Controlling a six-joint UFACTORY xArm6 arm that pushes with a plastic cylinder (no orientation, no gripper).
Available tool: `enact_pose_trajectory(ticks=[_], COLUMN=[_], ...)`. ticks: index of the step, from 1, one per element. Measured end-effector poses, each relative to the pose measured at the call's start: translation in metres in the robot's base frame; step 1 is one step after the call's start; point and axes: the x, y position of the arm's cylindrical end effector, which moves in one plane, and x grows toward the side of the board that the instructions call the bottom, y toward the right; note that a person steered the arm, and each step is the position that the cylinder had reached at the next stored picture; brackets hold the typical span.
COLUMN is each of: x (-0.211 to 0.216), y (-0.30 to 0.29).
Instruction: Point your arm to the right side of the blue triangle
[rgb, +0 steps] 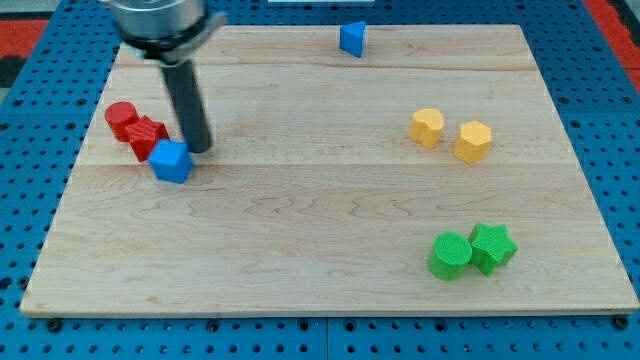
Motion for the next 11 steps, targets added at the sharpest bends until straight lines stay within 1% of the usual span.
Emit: enact_pose_trajectory(ticks=[2,3,4,5,7,8,9,10,11], x=[0.087,0.095,0.043,-0.039,-0.153,-0.181,-0.191,-0.206,-0.204], y=[-0.054,-0.046,0.028,0.122,0.258,0.253,0.255,0.246,0.183])
